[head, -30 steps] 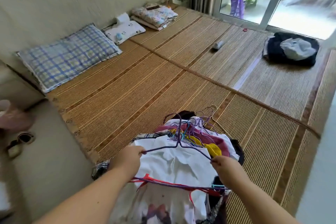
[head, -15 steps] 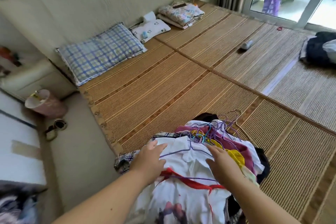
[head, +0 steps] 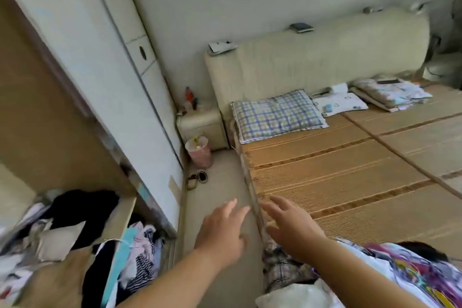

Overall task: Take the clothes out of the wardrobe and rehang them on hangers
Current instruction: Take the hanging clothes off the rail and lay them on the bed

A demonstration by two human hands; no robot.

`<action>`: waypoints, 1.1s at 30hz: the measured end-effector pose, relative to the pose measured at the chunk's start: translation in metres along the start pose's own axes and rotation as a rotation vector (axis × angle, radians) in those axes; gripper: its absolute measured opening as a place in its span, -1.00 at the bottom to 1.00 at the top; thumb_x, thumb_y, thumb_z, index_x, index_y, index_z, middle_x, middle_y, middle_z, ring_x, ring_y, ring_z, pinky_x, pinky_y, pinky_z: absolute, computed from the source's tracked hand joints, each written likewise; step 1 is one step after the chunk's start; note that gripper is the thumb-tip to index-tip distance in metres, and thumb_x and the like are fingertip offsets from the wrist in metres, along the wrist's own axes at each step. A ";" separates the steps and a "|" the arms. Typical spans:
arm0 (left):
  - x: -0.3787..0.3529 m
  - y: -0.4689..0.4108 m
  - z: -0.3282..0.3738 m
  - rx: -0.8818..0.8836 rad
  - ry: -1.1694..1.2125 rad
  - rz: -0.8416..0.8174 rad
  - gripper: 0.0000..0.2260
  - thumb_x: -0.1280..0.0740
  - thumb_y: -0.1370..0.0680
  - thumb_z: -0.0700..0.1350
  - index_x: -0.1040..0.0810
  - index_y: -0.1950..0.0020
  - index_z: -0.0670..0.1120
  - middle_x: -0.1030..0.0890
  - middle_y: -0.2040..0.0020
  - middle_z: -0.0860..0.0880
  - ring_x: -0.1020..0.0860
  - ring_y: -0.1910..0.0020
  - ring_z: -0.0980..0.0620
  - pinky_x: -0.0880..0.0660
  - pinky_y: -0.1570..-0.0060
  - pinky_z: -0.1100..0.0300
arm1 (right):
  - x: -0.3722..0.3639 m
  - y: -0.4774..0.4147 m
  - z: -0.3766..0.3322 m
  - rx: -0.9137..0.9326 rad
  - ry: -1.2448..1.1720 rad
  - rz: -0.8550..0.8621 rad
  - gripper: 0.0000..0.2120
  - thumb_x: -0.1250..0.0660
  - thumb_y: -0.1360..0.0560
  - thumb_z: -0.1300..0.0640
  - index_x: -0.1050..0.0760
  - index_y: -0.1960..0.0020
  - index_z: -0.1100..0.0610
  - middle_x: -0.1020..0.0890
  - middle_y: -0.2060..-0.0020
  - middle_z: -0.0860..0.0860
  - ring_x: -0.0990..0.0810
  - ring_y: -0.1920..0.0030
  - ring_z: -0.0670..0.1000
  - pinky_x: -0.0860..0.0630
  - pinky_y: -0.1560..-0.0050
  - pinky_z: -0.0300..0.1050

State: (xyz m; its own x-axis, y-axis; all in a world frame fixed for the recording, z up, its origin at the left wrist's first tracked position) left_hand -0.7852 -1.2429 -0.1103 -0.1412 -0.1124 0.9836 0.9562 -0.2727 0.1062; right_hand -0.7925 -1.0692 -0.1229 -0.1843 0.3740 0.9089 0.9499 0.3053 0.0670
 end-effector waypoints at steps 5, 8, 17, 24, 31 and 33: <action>0.070 0.062 -0.090 0.095 -0.089 0.120 -0.40 -0.23 -0.55 0.06 -0.06 -0.54 0.09 -0.14 -0.53 0.01 -0.15 -0.48 -0.02 -0.13 -0.42 0.09 | 0.004 -0.041 -0.129 0.249 0.066 0.049 -0.40 -0.23 -0.55 -0.09 -0.03 -0.50 -0.21 -0.10 -0.52 -0.07 -0.12 -0.49 0.04 -0.15 -0.45 0.01; 0.112 0.104 -0.141 0.161 -0.167 0.210 -0.39 -0.24 -0.54 0.08 -0.07 -0.54 0.10 -0.15 -0.52 0.03 -0.14 -0.48 0.00 -0.15 -0.42 0.07 | 0.009 -0.059 -0.201 0.401 0.064 0.090 -0.40 -0.23 -0.54 -0.11 -0.03 -0.49 -0.23 -0.08 -0.52 -0.10 -0.13 -0.49 0.03 -0.16 -0.44 -0.01; 0.244 0.183 -0.212 0.436 -0.359 0.607 -0.45 -0.20 -0.54 0.17 -0.11 -0.50 0.19 -0.10 -0.53 0.07 -0.11 -0.49 0.01 -0.11 -0.46 0.04 | 0.069 -0.099 -0.368 0.749 -0.015 0.220 -0.41 -0.22 -0.54 -0.07 -0.04 -0.48 -0.24 -0.12 -0.50 -0.09 -0.26 -0.44 0.01 -0.24 -0.41 -0.06; 0.332 0.194 -0.241 0.647 -0.571 0.831 -0.42 -0.15 -0.40 0.26 -0.28 -0.43 0.20 -0.26 -0.47 0.05 -0.18 -0.48 0.01 -0.17 -0.42 -0.10 | 0.110 -0.160 -0.463 1.021 -0.168 0.355 -0.42 -0.27 -0.51 -0.11 -0.15 -0.47 -0.17 -0.19 -0.47 -0.07 -0.27 -0.43 0.00 -0.30 -0.38 0.02; 0.422 0.209 -0.263 0.913 -0.905 0.952 -0.46 -0.32 -0.43 0.14 -0.37 -0.40 0.08 -0.40 -0.41 -0.03 -0.18 -0.50 -0.08 -0.10 -0.41 -0.17 | 0.154 -0.222 -0.532 1.300 -0.201 0.346 -0.42 -0.26 -0.52 -0.10 -0.12 -0.48 -0.18 -0.19 -0.47 -0.05 -0.29 -0.42 0.03 -0.30 -0.38 0.06; 0.447 0.212 -0.265 0.957 -0.985 0.994 -0.50 -0.28 -0.44 0.11 -0.42 -0.37 0.06 -0.41 -0.39 -0.06 -0.17 -0.49 -0.10 -0.09 -0.41 -0.18 | 0.168 -0.236 -0.553 1.349 -0.213 0.361 -0.42 -0.26 -0.52 -0.11 -0.12 -0.48 -0.18 -0.20 -0.47 -0.04 -0.31 -0.40 0.03 -0.32 -0.36 0.07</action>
State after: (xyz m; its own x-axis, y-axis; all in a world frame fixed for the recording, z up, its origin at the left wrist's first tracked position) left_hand -0.7132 -1.6042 0.3130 0.4139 0.8219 0.3913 0.4237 0.2066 -0.8819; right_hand -0.9082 -1.5631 0.2419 -0.1360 0.6965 0.7046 0.0069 0.7118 -0.7023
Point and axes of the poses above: each hand's wrist, its own y-axis away from the middle knuckle, its own x-axis out of the back of the hand, z = x × y, the point moved 1 cm from there along -y, towards the middle knuckle
